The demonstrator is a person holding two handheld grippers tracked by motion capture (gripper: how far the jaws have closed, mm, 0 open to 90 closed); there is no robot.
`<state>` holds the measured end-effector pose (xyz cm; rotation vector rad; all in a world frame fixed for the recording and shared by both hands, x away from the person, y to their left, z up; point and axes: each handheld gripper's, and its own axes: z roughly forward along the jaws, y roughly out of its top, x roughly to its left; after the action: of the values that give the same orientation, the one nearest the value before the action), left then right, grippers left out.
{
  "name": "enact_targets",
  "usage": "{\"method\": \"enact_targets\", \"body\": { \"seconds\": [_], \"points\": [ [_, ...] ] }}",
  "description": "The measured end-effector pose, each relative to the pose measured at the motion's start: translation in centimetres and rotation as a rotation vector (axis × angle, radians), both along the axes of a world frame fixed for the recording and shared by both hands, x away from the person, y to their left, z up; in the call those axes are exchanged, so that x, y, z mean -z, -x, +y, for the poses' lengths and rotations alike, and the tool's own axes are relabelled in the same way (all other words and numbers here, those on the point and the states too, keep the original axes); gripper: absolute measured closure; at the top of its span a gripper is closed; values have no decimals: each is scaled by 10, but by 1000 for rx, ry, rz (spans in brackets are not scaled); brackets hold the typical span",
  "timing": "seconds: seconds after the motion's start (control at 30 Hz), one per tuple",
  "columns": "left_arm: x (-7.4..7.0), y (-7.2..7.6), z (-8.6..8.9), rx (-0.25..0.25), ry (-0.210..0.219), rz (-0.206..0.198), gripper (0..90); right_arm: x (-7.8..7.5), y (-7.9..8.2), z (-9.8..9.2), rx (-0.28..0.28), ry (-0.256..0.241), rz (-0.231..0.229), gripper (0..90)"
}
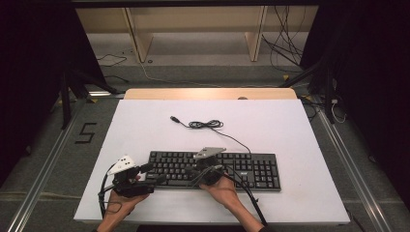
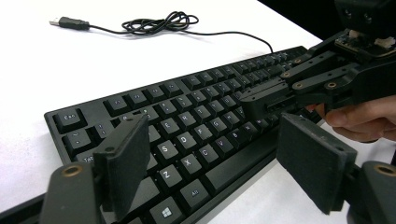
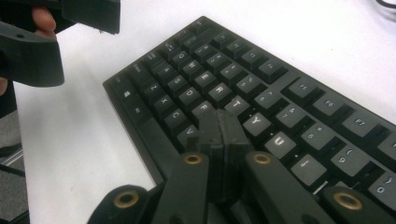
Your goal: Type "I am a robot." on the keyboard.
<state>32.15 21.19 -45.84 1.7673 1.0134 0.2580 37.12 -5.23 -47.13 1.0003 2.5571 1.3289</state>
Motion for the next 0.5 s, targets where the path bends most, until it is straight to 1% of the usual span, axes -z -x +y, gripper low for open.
{"method": "enact_targets", "body": {
  "seconds": [0.2, 0.5],
  "points": [
    [0, 1, 0, 2, -1, 2, 254, 4, 1, 5, -10, 14, 9, 900],
    [0, 1, 1, 3, 1, -1, 250, 8, 2, 8, -18, 31, 11, 900]
  ]
}}
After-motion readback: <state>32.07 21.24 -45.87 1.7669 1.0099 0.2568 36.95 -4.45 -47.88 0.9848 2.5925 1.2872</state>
